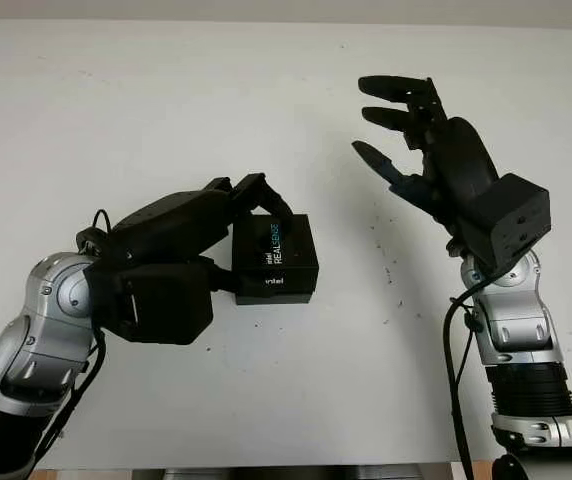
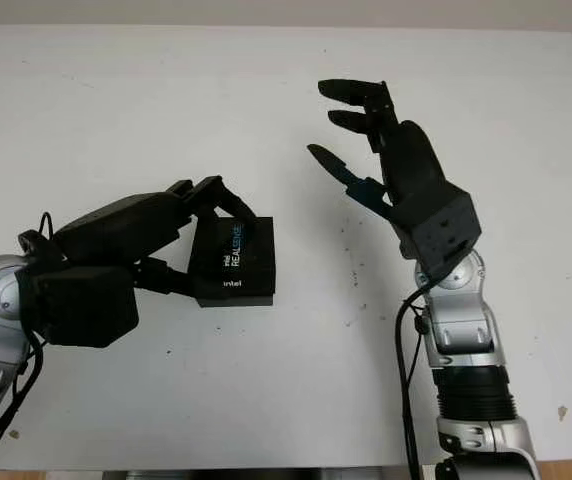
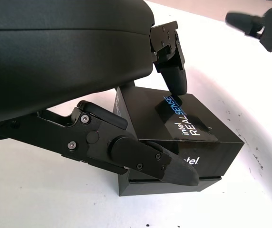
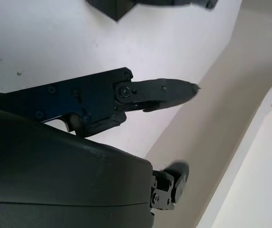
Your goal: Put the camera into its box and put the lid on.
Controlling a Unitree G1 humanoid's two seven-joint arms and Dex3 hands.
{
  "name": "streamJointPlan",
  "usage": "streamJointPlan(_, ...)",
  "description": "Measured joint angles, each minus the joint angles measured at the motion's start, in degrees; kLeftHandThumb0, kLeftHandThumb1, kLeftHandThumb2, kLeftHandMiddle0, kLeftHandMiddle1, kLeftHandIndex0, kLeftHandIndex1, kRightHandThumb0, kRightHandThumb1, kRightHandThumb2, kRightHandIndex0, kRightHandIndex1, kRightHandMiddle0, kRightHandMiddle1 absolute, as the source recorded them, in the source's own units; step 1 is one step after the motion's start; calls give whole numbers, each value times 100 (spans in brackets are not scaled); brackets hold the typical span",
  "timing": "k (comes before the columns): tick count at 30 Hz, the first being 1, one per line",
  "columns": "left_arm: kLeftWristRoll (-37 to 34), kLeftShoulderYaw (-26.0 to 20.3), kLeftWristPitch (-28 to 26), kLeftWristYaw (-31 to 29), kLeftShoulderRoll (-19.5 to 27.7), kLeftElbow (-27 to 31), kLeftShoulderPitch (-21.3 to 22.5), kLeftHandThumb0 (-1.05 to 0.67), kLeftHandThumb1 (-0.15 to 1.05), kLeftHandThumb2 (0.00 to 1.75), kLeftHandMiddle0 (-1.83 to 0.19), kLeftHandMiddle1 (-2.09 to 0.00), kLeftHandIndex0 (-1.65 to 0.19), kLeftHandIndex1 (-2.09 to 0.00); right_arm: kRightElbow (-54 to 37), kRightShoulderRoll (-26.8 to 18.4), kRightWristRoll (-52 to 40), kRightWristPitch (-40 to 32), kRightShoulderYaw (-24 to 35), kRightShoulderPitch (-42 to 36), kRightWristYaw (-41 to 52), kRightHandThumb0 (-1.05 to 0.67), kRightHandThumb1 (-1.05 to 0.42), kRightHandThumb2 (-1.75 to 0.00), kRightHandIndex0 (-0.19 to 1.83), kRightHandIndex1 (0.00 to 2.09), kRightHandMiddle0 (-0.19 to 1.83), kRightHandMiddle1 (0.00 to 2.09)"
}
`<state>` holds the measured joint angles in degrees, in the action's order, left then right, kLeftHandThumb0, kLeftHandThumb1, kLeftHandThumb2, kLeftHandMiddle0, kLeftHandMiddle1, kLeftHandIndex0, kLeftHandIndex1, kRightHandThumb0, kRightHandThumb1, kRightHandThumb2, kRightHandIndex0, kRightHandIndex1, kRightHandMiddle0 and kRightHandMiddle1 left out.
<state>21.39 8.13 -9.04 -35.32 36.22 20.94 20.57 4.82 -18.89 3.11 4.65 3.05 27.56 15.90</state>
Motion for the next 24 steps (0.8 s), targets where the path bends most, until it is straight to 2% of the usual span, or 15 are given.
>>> streamJointPlan(8, -1, -45, -70, 12, -3, 84, -88, -48, 105, 6, 13, -150, 19, -126, 218, -38, 48, 277, -22, 4, -13, -79, -105, -52, -19, 0, -19, 0)
streamJointPlan(19, 253, -3, -106, 55, -13, 218, -160, -49, 105, 13, 17, -148, 19, -124, 230, -67, 52, 308, -21, 8, -23, -77, -105, -53, -19, 0, -19, 0)
streamJointPlan(24, 433, 39, 13, 204, -38, 254, -252, -47, 105, 15, 17, -155, 19, -132, 230, -79, 104, 434, -20, 8, -100, -76, -105, -58, -19, 0, -19, 0)
